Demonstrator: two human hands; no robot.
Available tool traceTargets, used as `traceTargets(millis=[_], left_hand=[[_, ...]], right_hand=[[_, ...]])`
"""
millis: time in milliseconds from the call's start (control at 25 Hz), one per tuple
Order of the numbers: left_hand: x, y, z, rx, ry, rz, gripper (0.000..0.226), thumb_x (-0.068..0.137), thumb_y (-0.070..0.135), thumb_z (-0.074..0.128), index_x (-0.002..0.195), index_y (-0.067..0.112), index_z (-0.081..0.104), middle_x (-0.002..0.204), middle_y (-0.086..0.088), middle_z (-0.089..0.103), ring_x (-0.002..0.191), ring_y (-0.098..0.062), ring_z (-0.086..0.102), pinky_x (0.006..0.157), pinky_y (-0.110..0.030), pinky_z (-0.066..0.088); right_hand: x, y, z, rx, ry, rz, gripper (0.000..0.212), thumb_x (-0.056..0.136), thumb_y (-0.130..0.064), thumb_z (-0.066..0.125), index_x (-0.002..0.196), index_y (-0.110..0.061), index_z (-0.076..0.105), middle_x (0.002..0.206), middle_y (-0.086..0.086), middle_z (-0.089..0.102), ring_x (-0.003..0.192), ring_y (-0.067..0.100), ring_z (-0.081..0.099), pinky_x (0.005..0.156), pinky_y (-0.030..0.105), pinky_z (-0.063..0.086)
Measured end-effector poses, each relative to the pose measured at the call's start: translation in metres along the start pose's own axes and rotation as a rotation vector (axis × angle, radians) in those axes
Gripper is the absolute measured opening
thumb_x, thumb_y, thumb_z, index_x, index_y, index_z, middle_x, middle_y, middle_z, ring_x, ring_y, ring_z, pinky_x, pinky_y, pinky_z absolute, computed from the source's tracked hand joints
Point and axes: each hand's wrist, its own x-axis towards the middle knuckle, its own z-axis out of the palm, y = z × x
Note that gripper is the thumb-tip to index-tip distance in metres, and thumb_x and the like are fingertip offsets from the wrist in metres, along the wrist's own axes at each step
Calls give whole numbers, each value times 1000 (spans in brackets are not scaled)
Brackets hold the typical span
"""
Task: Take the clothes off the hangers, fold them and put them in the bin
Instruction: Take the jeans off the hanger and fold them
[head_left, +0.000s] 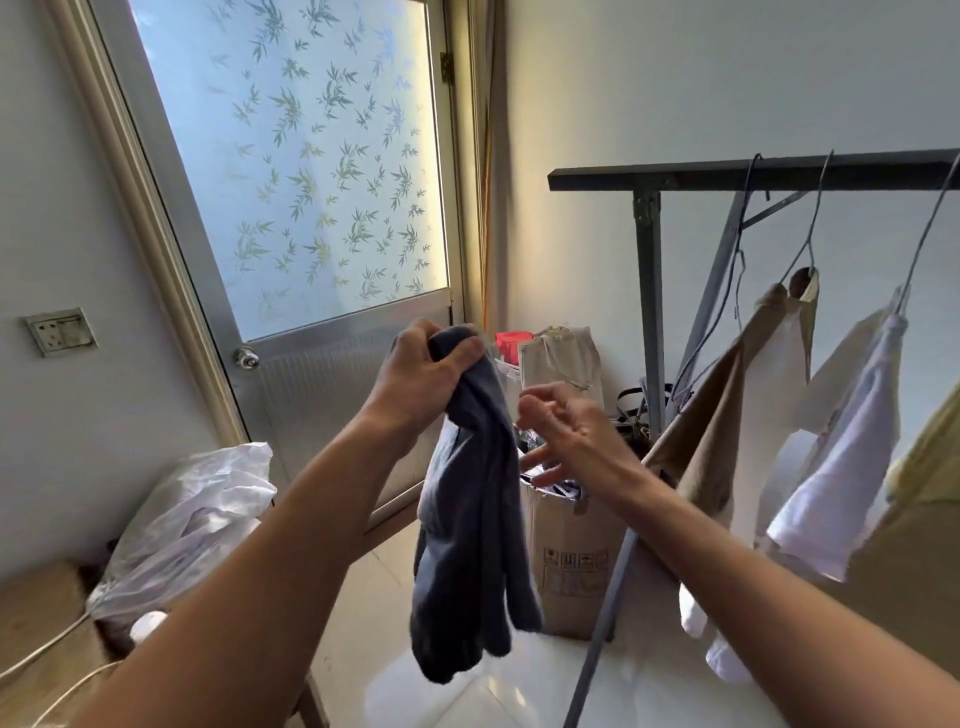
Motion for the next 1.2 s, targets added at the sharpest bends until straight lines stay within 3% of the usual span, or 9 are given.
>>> traceTargets(millis=[80, 200, 360, 440, 560, 680, 840, 1000, 1200], left_hand=[[0, 4, 5, -46, 49, -34, 28, 89, 29, 69, 100, 12, 51, 100, -12, 60, 93, -25, 64, 82, -44, 58], [-2, 18, 16, -147, 113, -41, 25, 88, 33, 70, 92, 15, 52, 104, -17, 62, 98, -29, 64, 88, -48, 56], [-9, 36, 27, -200, 99, 0, 25, 86, 30, 73, 78, 18, 52, 89, -10, 62, 90, -26, 64, 93, -49, 53], [-12, 40, 21, -262, -2, 66, 29, 82, 31, 75, 90, 12, 56, 91, -4, 61, 95, -24, 65, 92, -44, 55], [-16, 14, -10, -126, 91, 131, 76, 67, 53, 76, 123, 10, 48, 112, 1, 57, 99, -6, 58, 79, -12, 49], [-30, -48, -32, -255, 85, -148, 132, 33, 84, 73, 141, 17, 37, 133, 0, 50, 118, -15, 51, 99, -25, 37], [-59, -102, -19, -690, -397, -426, 93, 71, 76, 56, 144, 19, 43, 136, -11, 59, 126, -28, 56, 98, -40, 49], [-61, -99, -13, -691, -355, -313, 101, 56, 46, 91, 138, 6, 48, 128, -17, 63, 114, -29, 62, 87, -34, 55], [-66, -90, -14, -552, -465, -485, 65, 66, 51, 79, 122, 20, 66, 122, -9, 69, 112, -24, 65, 95, -38, 49]], right_hand=[[-6, 4, 17, -15, -60, 9, 75, 72, -66, 67, 132, -27, 42, 118, -6, 60, 100, 10, 66, 85, 34, 56], [-4, 16, 42, -164, 108, -20, 83, 59, -55, 82, 128, -29, 43, 115, -12, 63, 104, 5, 61, 90, 29, 51], [8, 18, 44, -91, 349, -20, 16, 81, -22, 67, 94, -12, 65, 91, 7, 70, 89, 25, 67, 79, 42, 55], [8, 8, 34, 68, 341, 33, 12, 91, -11, 60, 81, -11, 67, 82, 5, 71, 80, 20, 67, 71, 30, 54], [4, -4, 16, 295, 309, 99, 16, 92, -7, 60, 81, -13, 70, 81, 1, 75, 74, 12, 70, 67, 20, 56], [5, -11, 1, 477, 288, 170, 12, 91, -8, 61, 86, -12, 71, 88, 8, 76, 79, 20, 73, 74, 33, 58], [7, -13, -8, 604, 242, 248, 19, 90, -13, 63, 108, -8, 67, 94, 14, 75, 81, 25, 74, 65, 35, 60], [9, -10, -14, 621, 198, 283, 33, 91, -18, 62, 122, -7, 62, 107, 18, 72, 95, 30, 71, 78, 40, 59], [5, -9, -19, 583, 101, 355, 34, 89, -26, 62, 117, -5, 65, 104, 15, 73, 93, 28, 72, 83, 38, 56]])
